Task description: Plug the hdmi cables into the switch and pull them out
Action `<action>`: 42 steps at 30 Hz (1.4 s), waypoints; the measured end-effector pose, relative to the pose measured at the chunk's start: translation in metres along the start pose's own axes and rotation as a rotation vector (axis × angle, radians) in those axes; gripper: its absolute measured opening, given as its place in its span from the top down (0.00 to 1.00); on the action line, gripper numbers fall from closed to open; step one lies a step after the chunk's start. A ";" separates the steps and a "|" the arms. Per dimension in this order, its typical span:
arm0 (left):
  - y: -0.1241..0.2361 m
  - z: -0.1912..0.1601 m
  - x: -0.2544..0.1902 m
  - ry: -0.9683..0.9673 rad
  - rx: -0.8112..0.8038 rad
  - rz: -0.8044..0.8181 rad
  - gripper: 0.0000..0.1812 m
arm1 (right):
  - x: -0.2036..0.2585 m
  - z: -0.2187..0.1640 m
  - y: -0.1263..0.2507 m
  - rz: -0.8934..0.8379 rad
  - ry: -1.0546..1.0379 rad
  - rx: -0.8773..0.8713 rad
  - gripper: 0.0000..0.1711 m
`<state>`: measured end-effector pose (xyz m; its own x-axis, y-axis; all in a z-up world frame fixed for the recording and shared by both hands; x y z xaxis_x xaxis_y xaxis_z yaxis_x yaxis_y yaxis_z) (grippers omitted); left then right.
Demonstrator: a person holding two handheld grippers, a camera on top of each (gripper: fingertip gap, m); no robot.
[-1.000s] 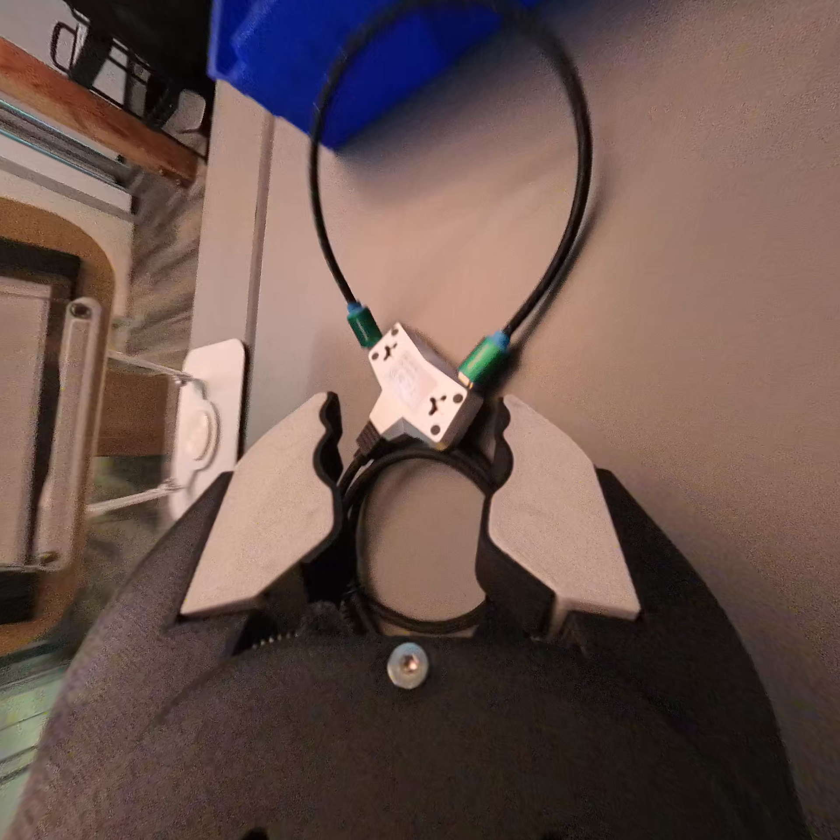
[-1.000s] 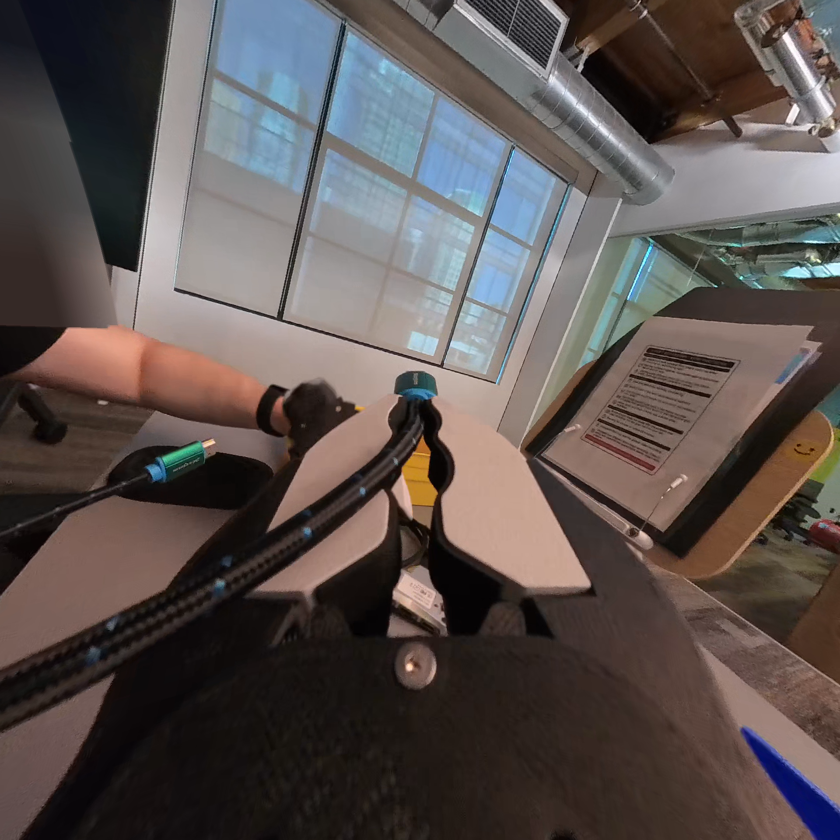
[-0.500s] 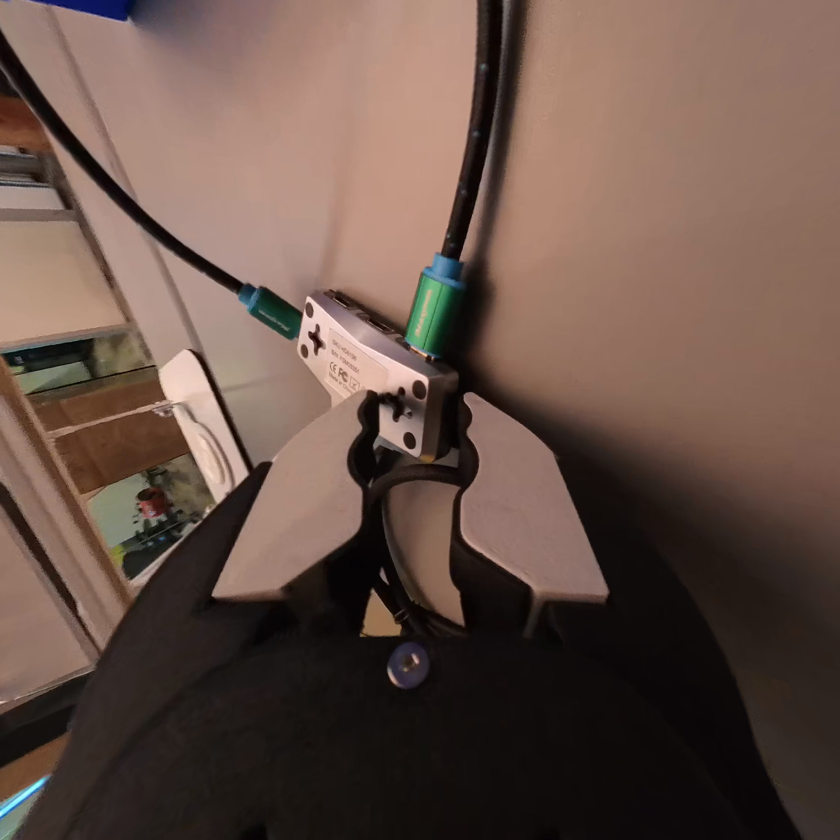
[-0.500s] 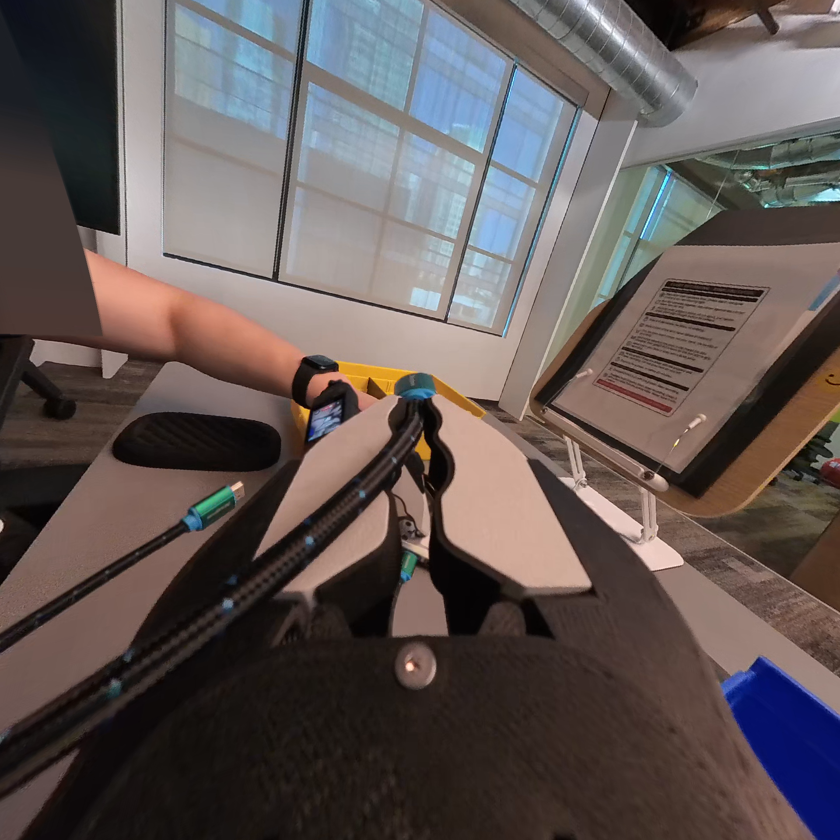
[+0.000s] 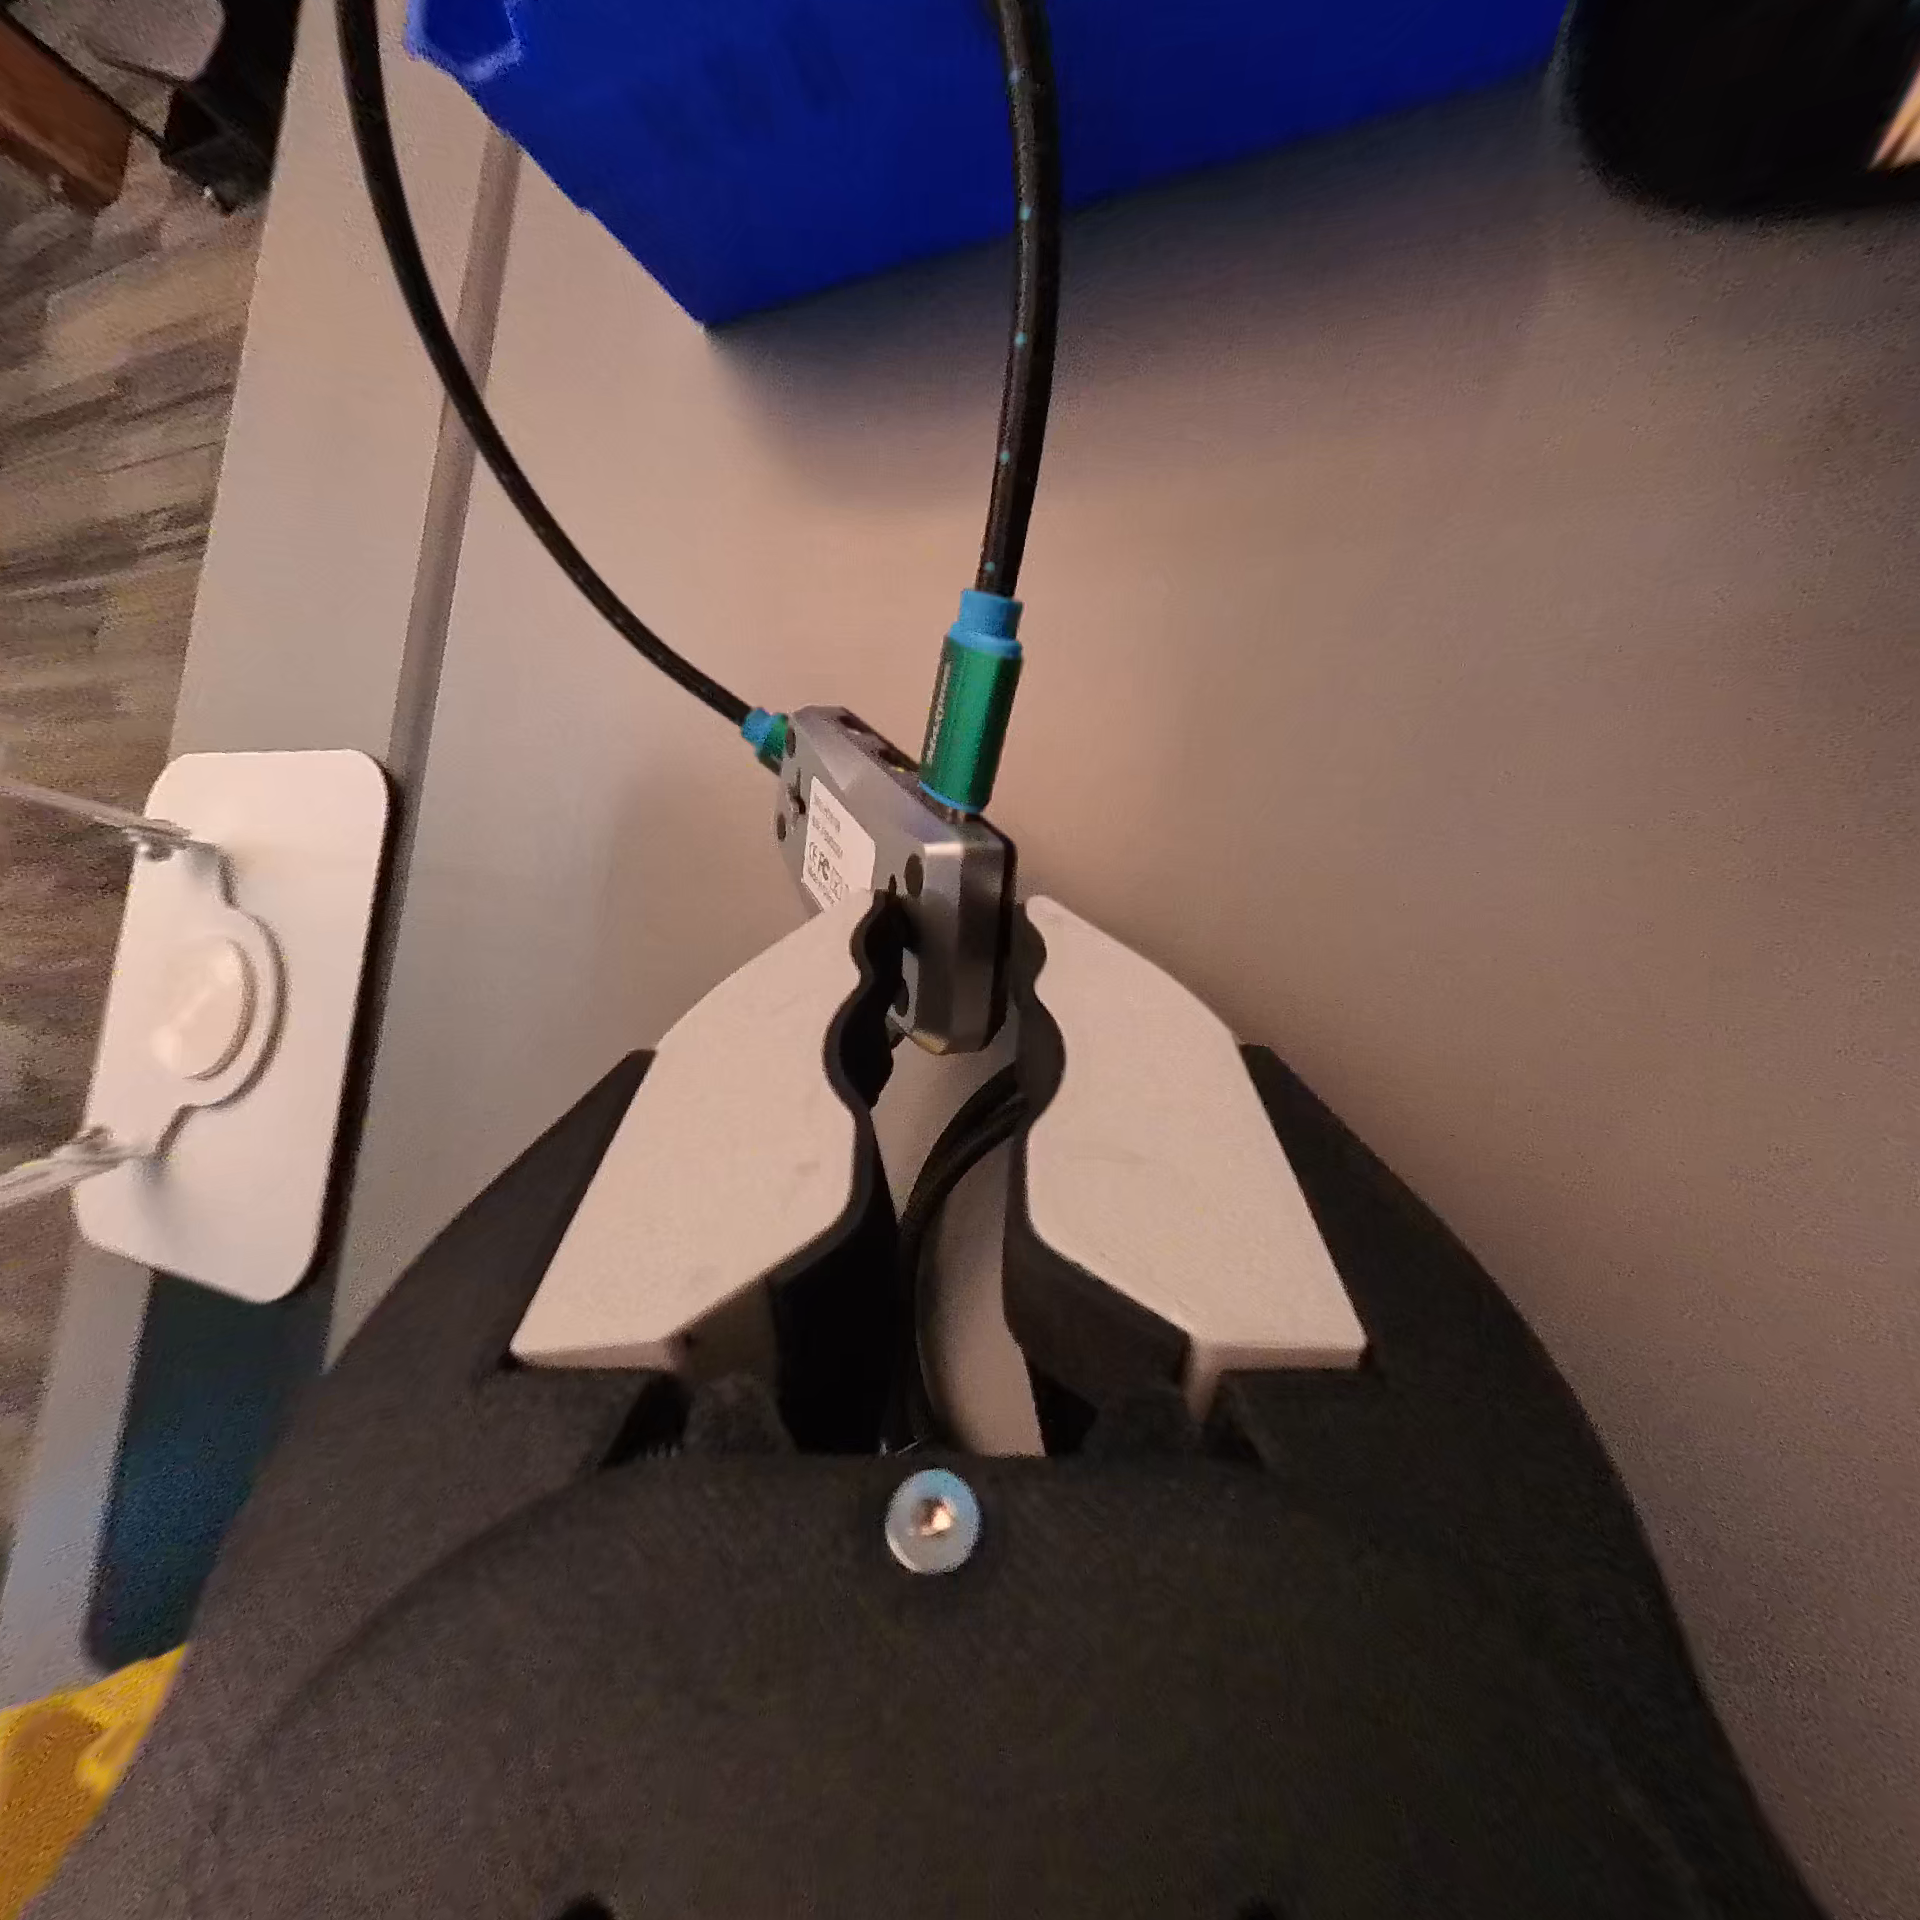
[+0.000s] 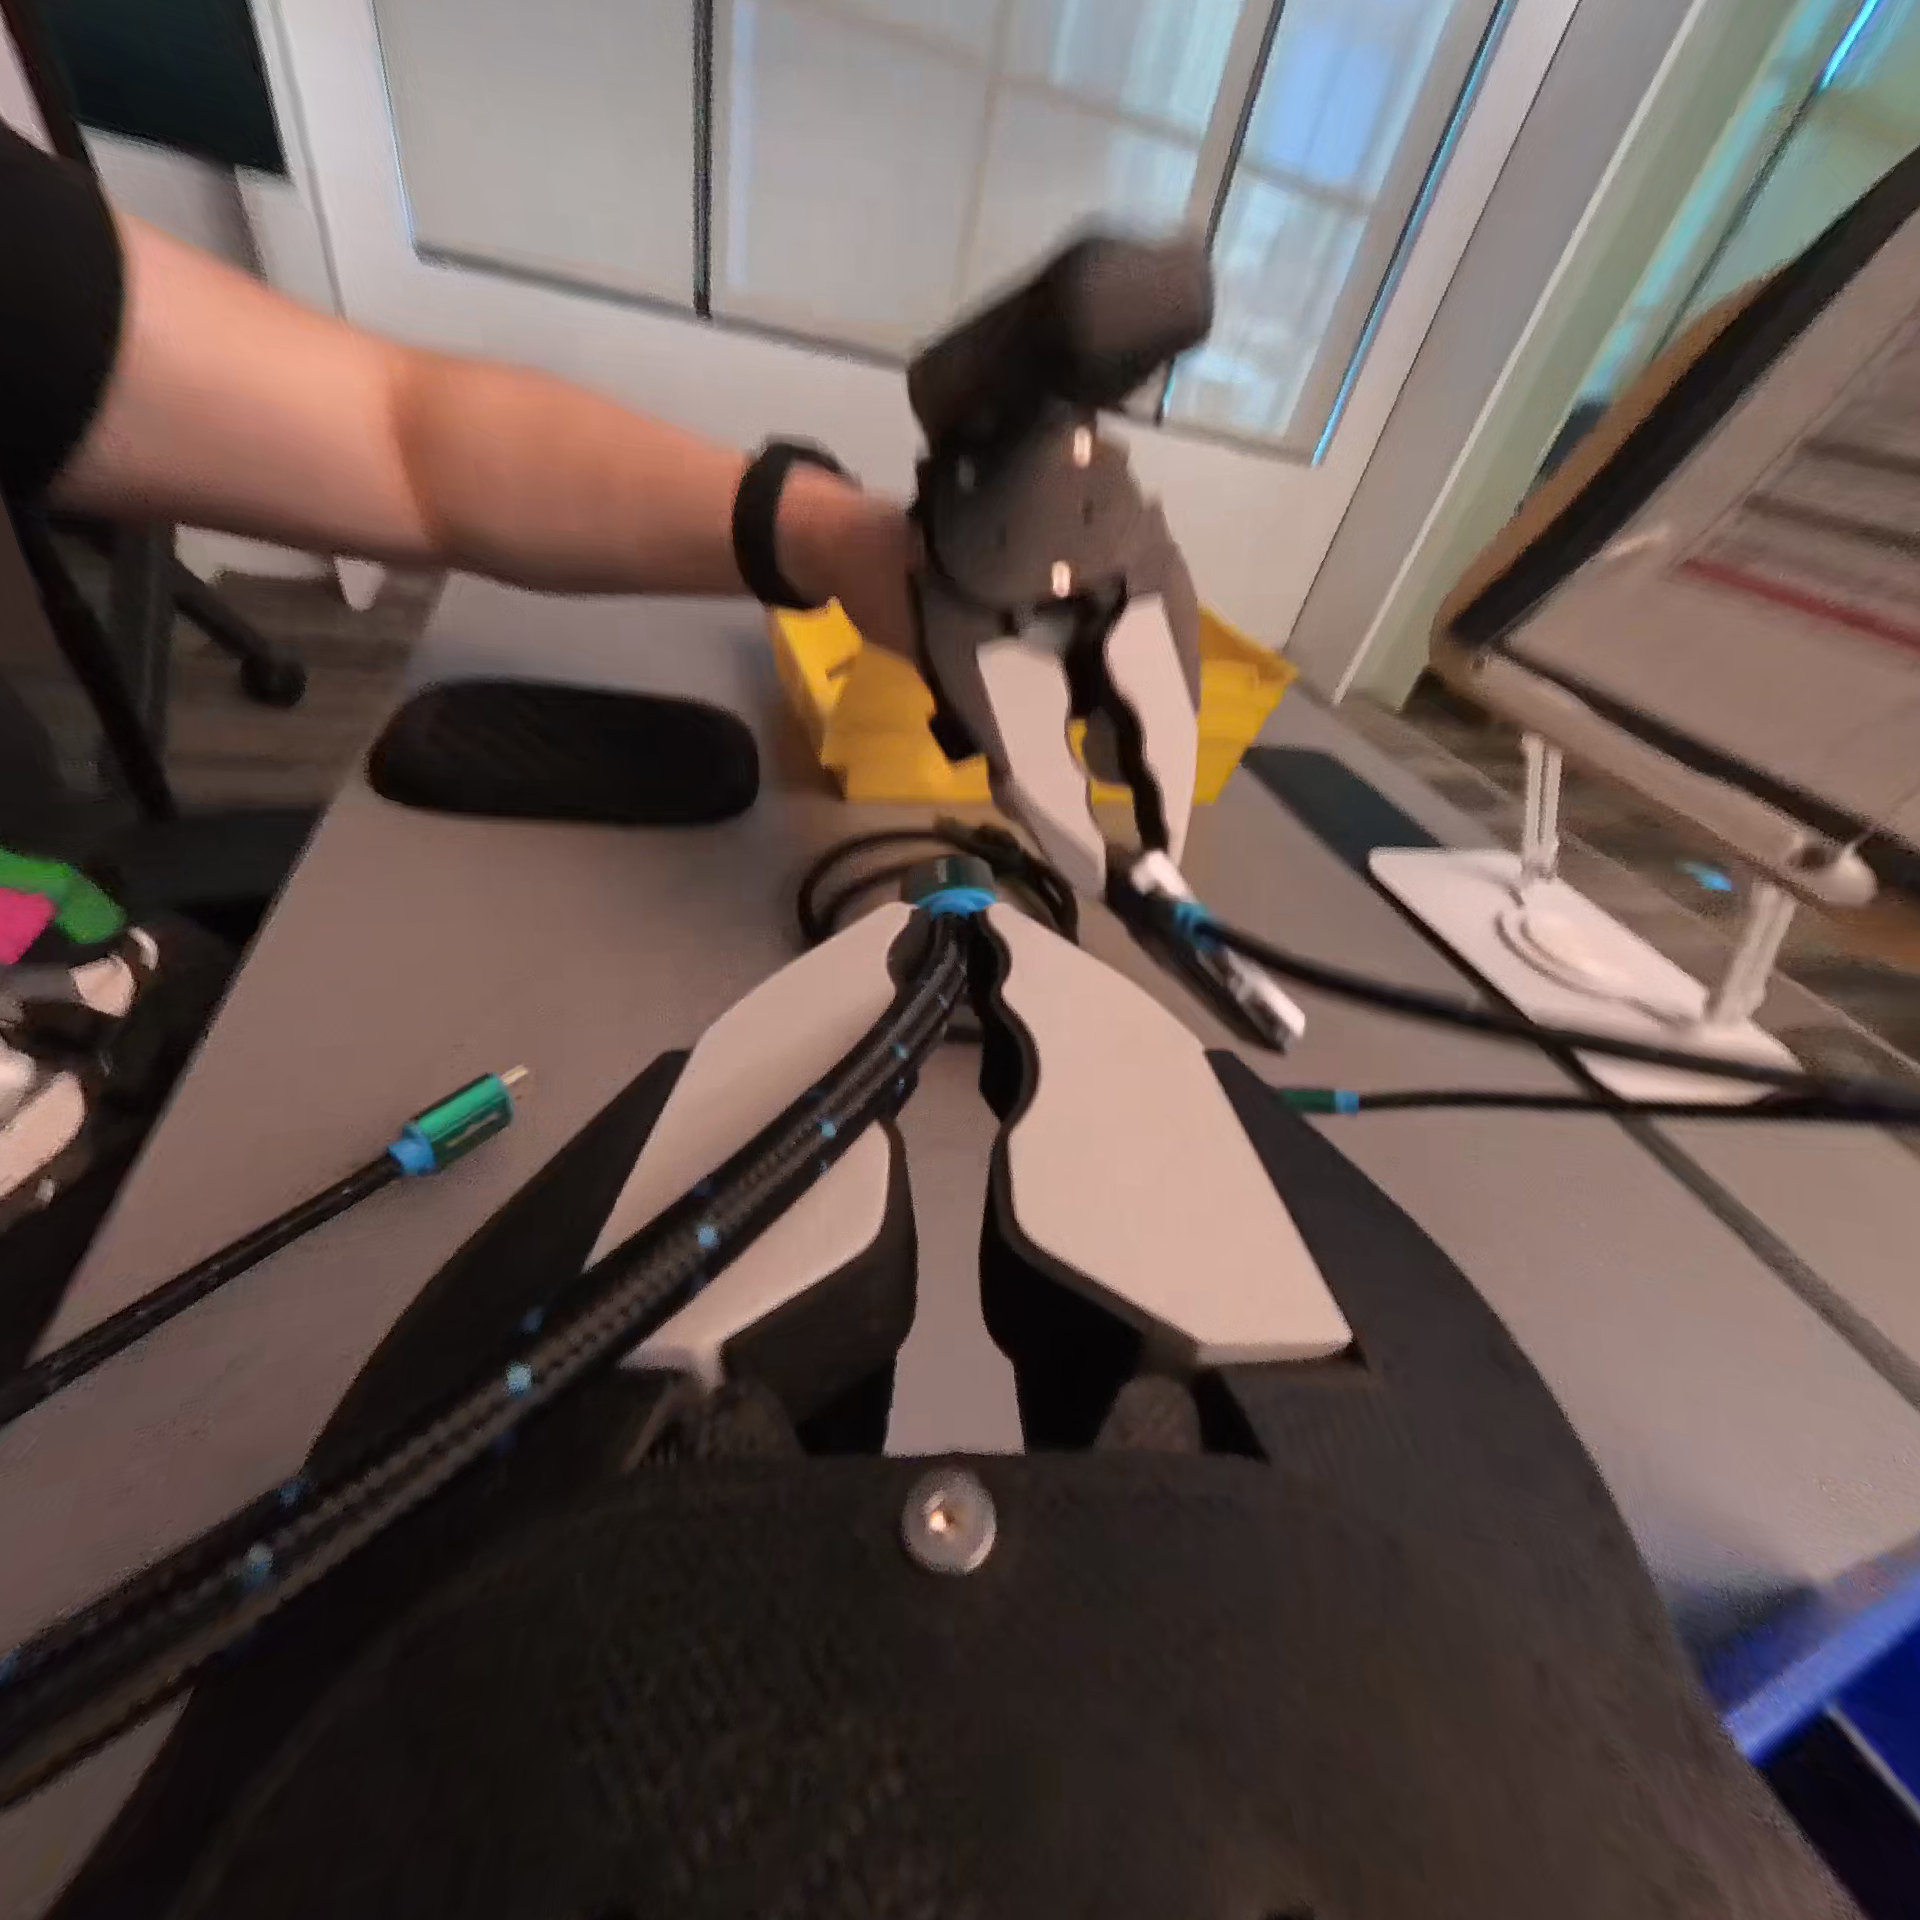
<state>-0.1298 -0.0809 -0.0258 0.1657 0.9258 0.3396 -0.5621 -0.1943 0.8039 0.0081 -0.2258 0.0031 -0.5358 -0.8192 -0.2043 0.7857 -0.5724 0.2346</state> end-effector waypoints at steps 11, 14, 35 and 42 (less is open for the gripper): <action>0.067 0.027 -0.004 0.214 -0.430 -0.208 0.90 | -0.029 -0.024 -0.041 -0.509 -0.113 0.288 0.96; 0.085 0.036 -0.008 0.261 -0.564 -0.291 0.90 | -0.039 -0.020 -0.048 -0.573 -0.183 0.173 0.96; 0.067 0.059 -0.010 0.402 -0.714 -0.213 0.86 | -0.041 0.001 -0.062 -0.683 -0.194 -0.081 0.96; 0.049 0.067 -0.024 0.278 -0.637 -0.140 0.87 | -0.039 -0.001 -0.066 -0.679 -0.150 -0.018 0.96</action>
Point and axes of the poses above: each gripper's, where its closed fingertips meet, y back along the fingers, z out of its top, x = y × z across the jaws, the point moved 6 cm from there along y, back along the fingers, and after that the axes turned 8 degrees about x, right-handed, at the moved point
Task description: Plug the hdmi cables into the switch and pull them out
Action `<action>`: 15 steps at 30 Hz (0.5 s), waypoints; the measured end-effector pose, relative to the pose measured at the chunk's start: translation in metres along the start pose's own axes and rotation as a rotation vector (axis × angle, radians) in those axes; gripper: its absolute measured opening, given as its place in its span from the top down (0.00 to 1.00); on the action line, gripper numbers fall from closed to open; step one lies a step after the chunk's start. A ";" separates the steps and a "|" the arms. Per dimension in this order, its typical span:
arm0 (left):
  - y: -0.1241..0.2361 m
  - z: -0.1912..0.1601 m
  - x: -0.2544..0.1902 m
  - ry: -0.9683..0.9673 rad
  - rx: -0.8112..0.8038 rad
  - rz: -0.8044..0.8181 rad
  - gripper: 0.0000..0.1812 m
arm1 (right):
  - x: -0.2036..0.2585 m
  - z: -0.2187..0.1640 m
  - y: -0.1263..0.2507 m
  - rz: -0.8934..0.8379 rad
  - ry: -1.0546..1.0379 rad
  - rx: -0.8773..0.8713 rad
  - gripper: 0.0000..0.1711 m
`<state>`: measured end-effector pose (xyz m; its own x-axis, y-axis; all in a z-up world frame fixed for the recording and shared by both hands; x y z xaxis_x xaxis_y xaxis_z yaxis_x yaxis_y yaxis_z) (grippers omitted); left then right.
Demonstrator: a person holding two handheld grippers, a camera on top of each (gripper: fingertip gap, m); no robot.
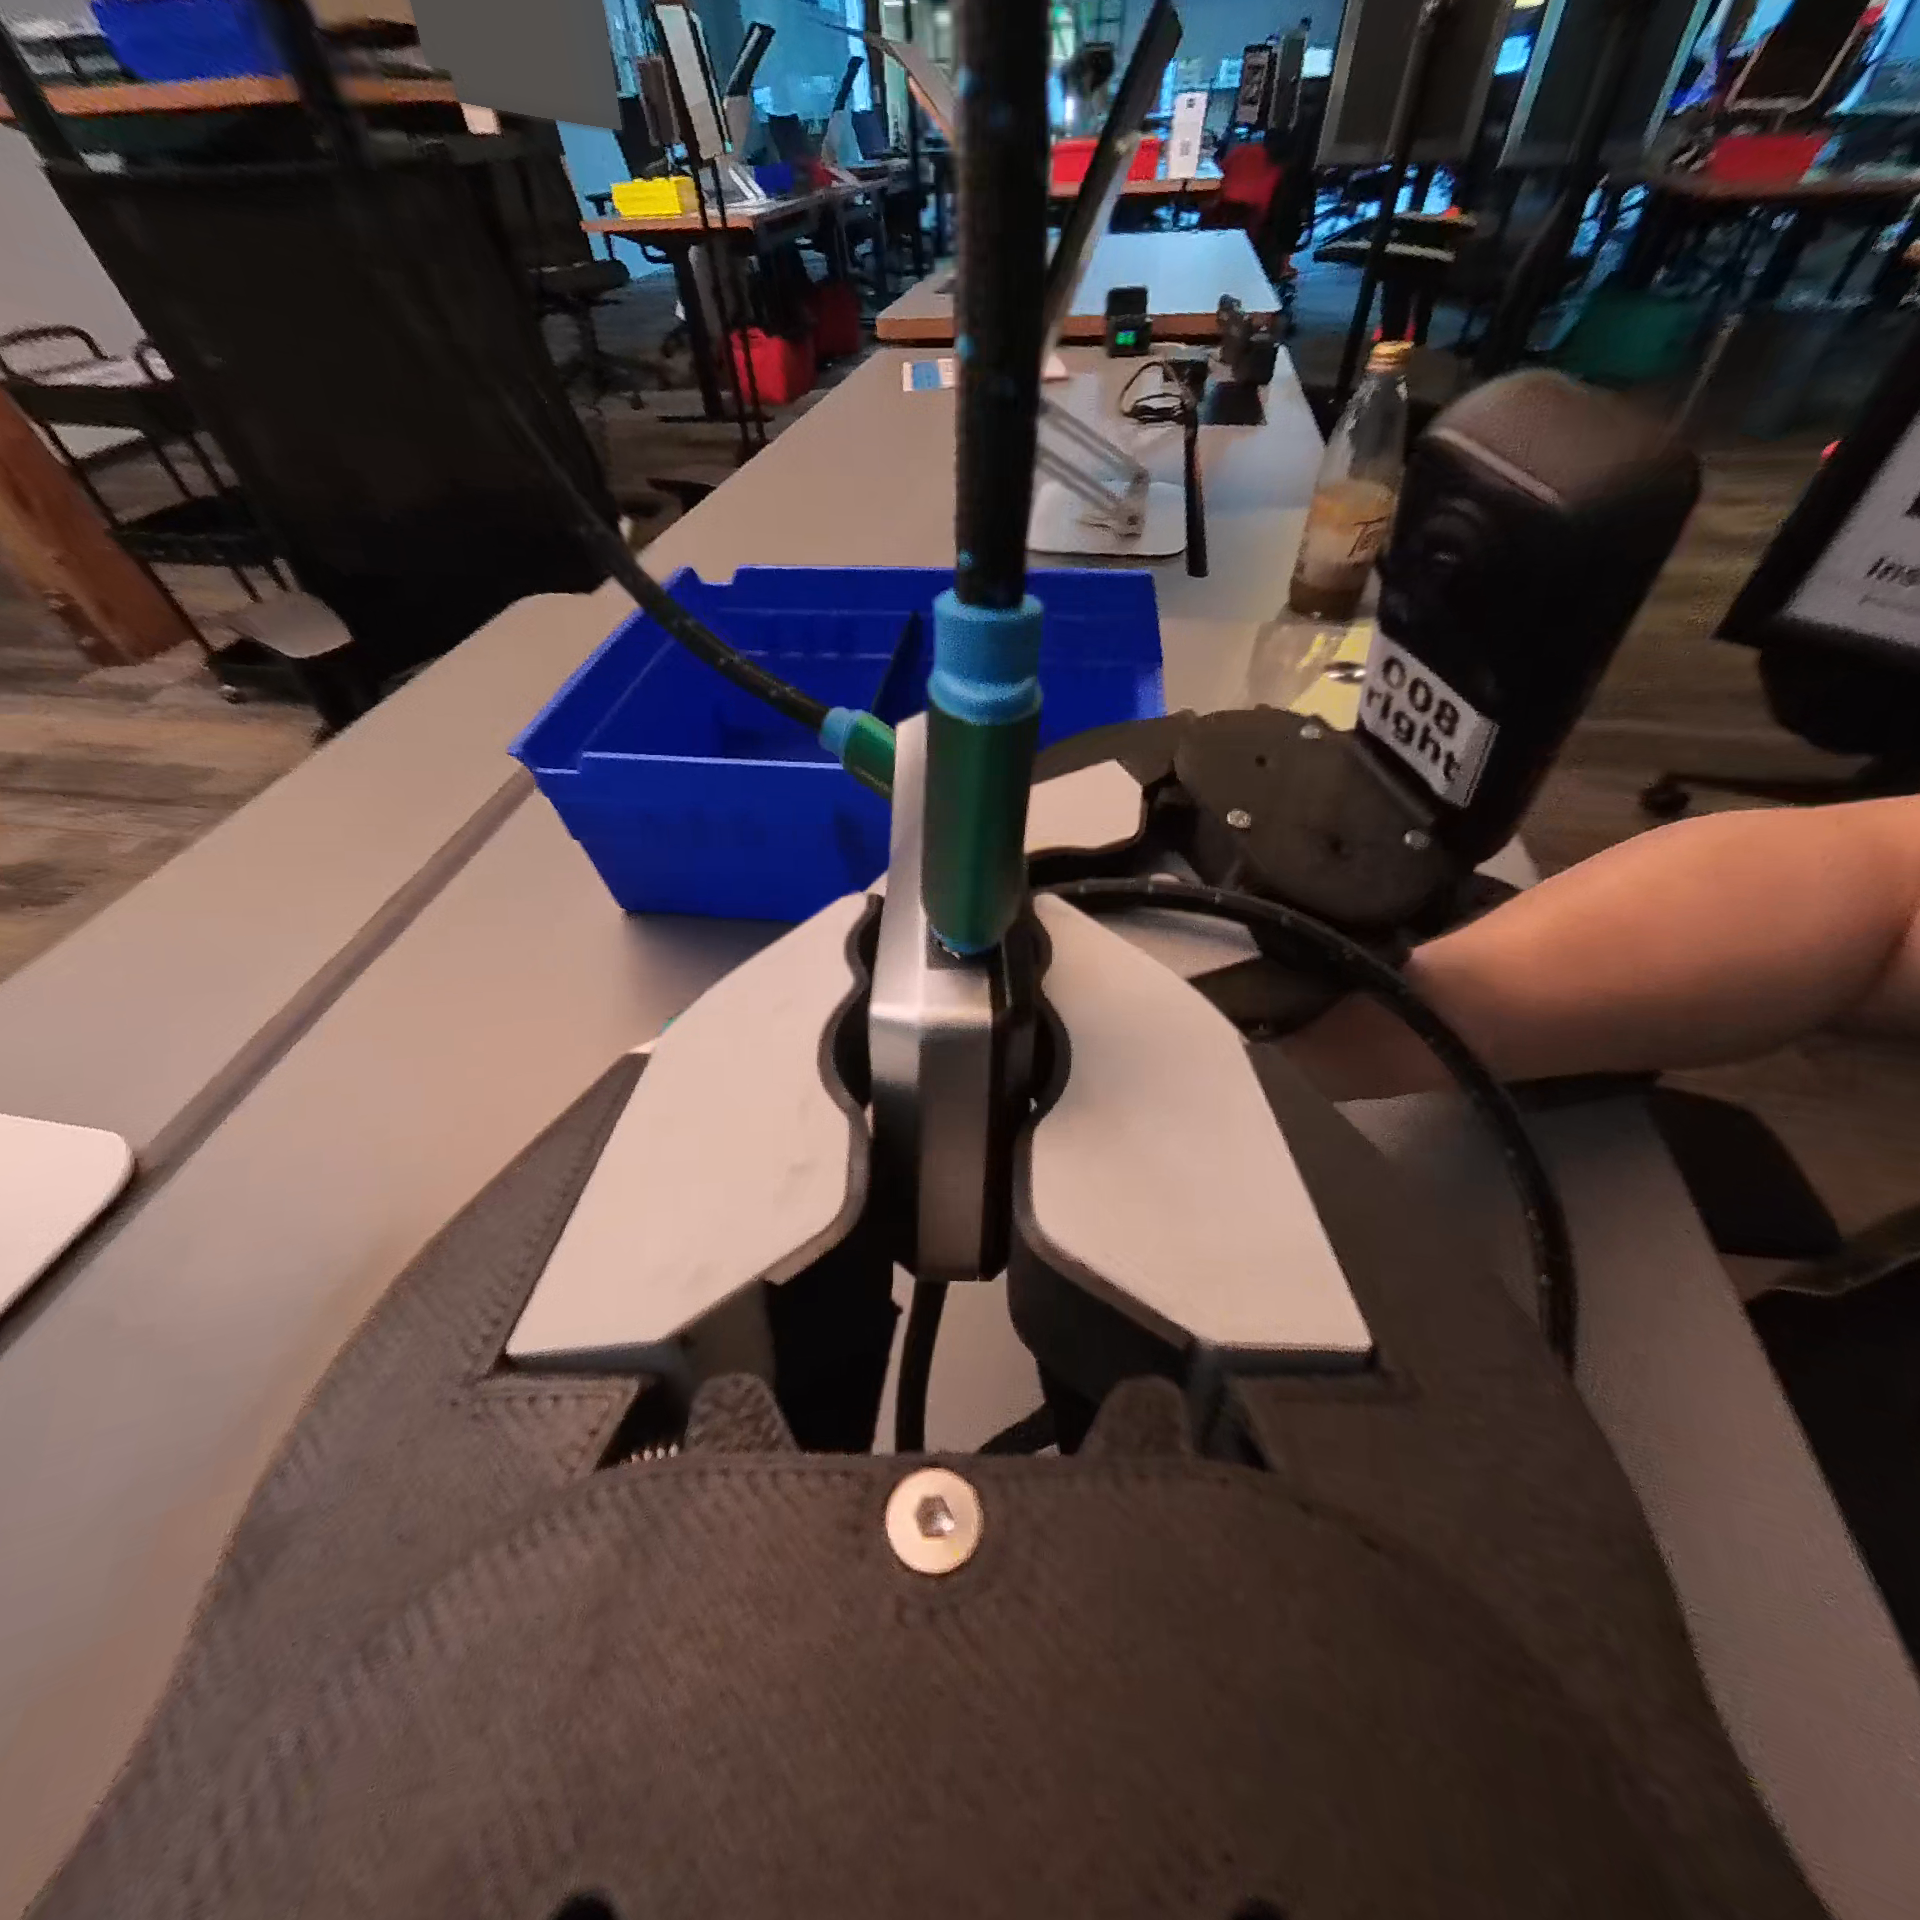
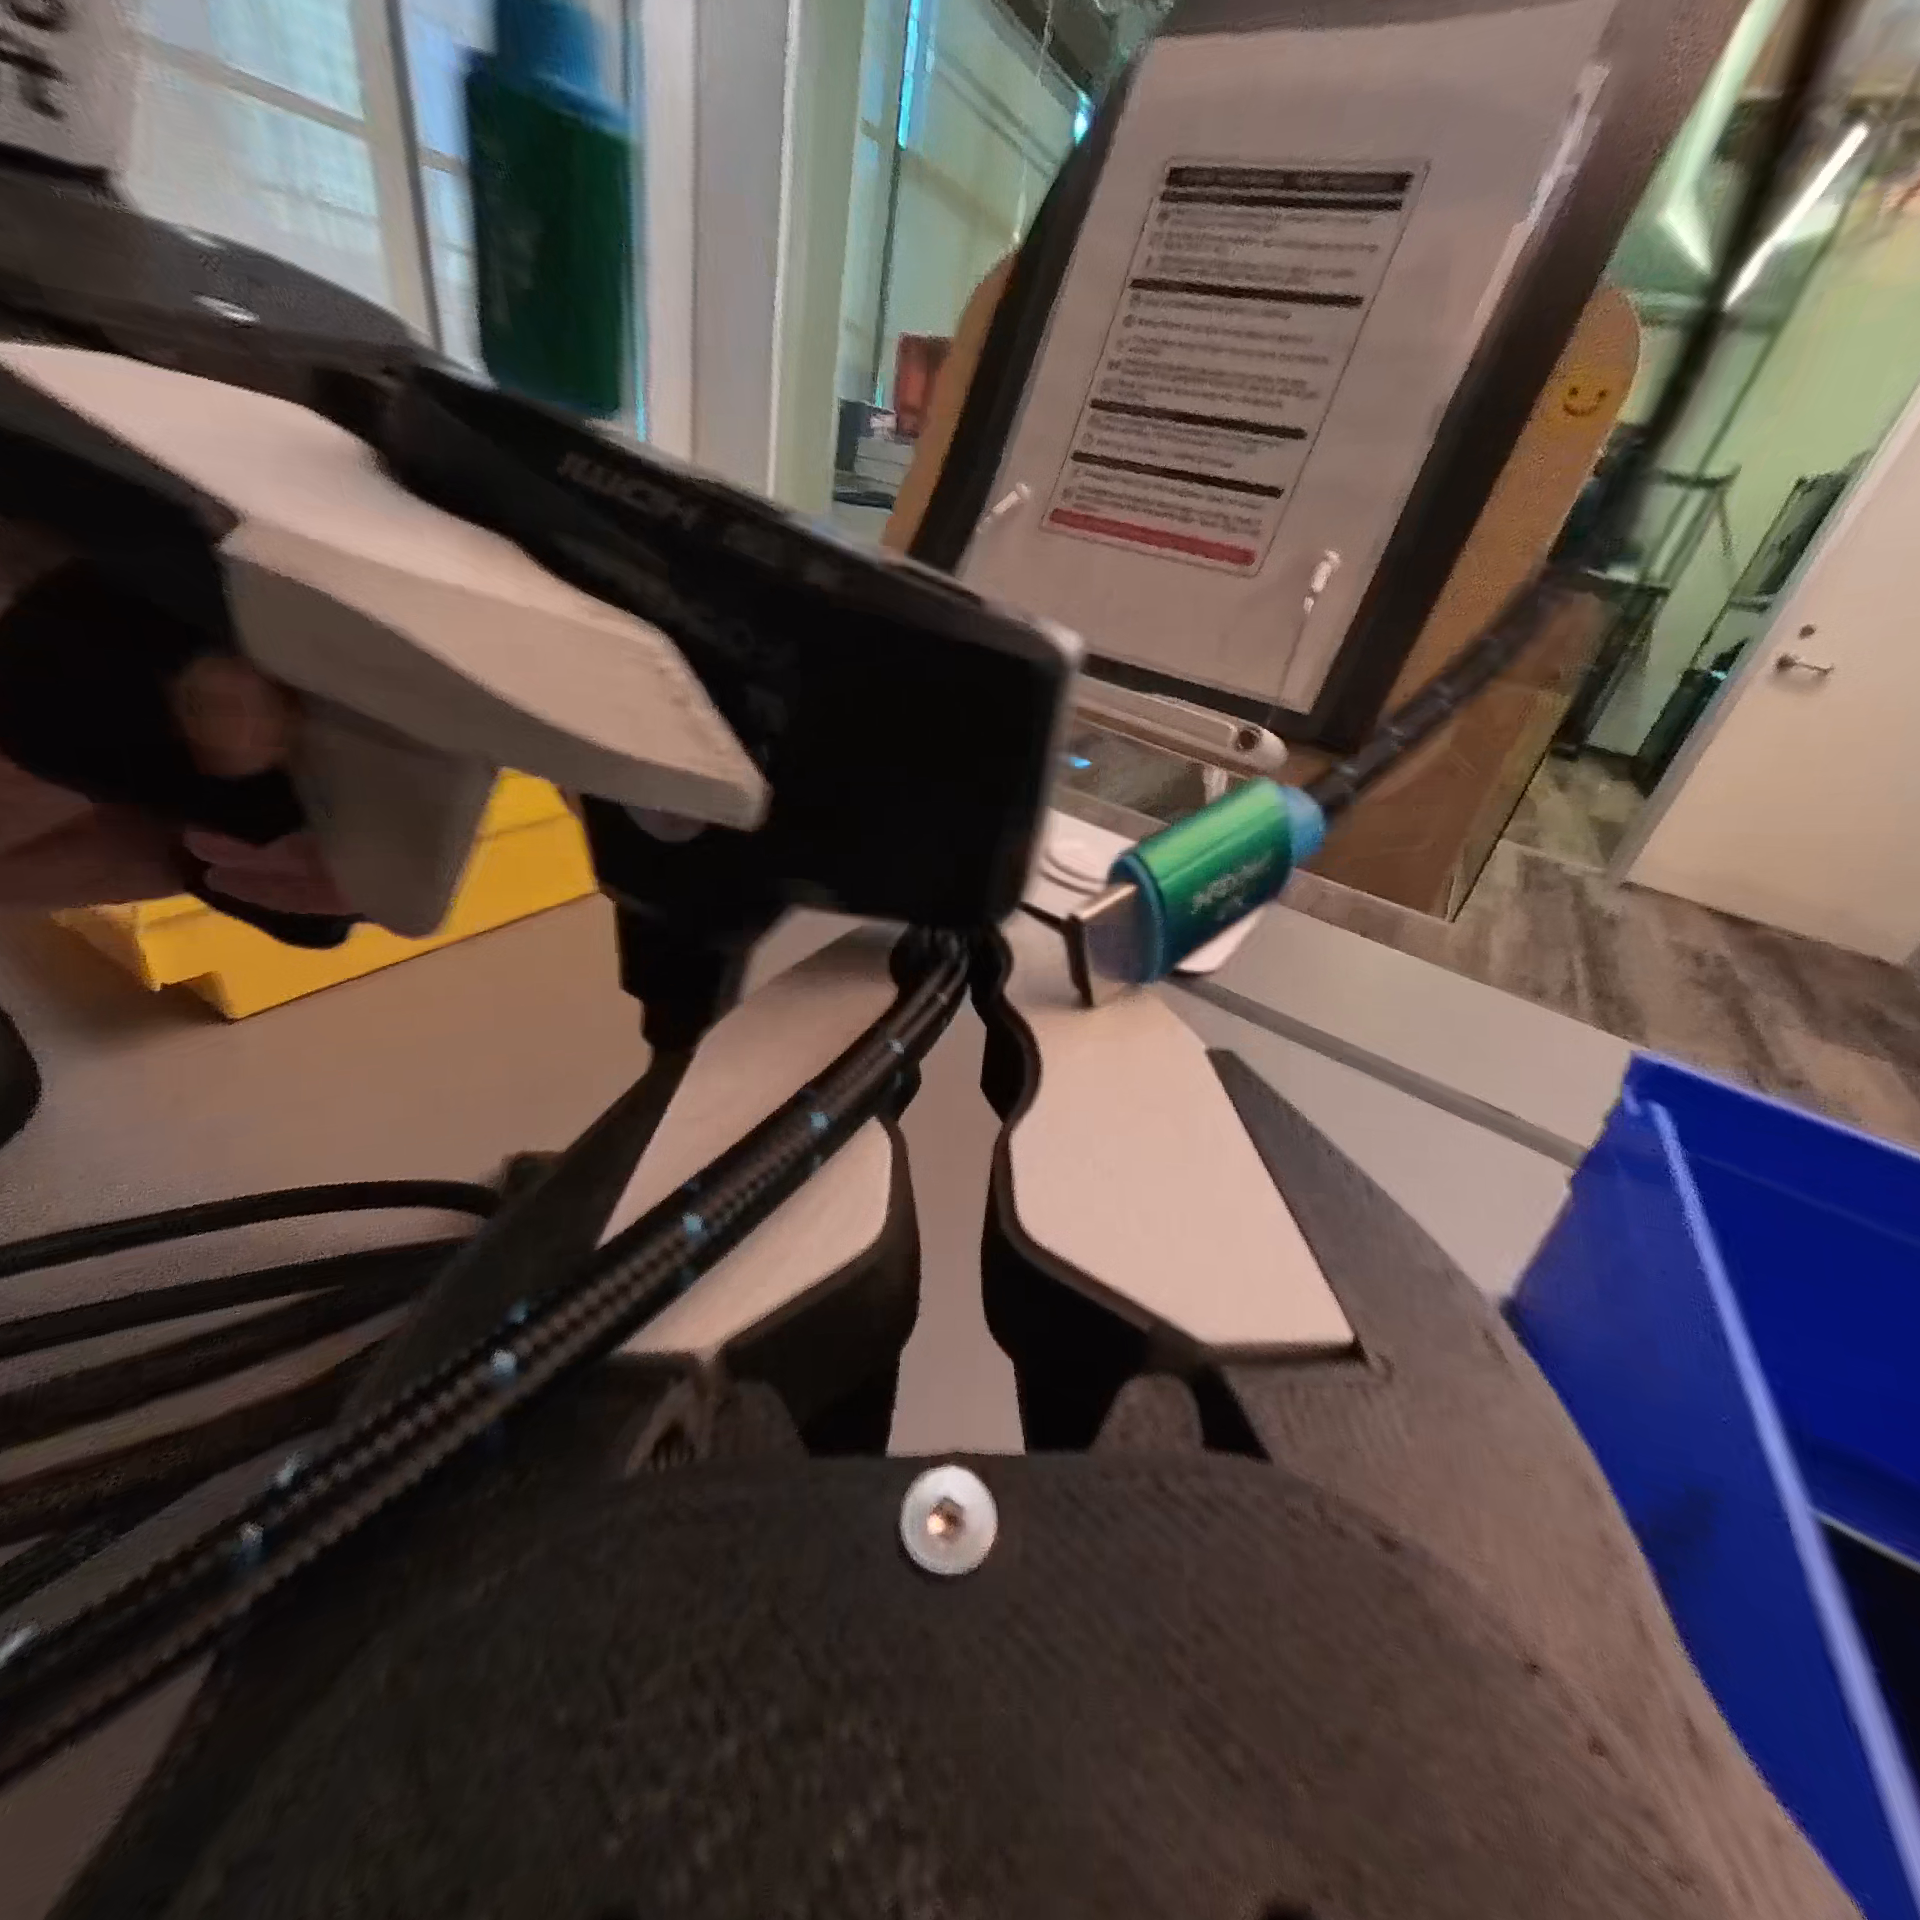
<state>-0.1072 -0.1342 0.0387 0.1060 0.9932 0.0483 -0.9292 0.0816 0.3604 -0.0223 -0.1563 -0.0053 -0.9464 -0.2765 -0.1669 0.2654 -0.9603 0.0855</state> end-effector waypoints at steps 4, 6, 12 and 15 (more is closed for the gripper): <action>0.022 0.009 0.009 -0.158 -0.030 0.199 0.87 | -0.027 0.007 0.012 -0.059 -0.075 -0.015 0.96; 0.036 0.012 0.017 -0.298 -0.013 0.380 0.88 | -0.036 0.018 0.023 -0.071 -0.094 -0.053 0.96; 0.052 0.004 0.028 -0.600 0.055 0.720 0.87 | -0.018 0.054 0.053 0.115 -0.101 -0.133 0.96; 0.047 -0.002 0.028 -0.723 0.095 0.796 0.87 | 0.003 0.068 0.055 0.287 -0.144 -0.143 0.96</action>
Point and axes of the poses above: each gripper's, where its closed fingertips meet, y back along the fingers, z out of its top, x = y × z across the jaws, the point moved 6 cm from there along y, back along the fingers, and after that the axes turned 8 degrees about x, right-handed, at the moved point
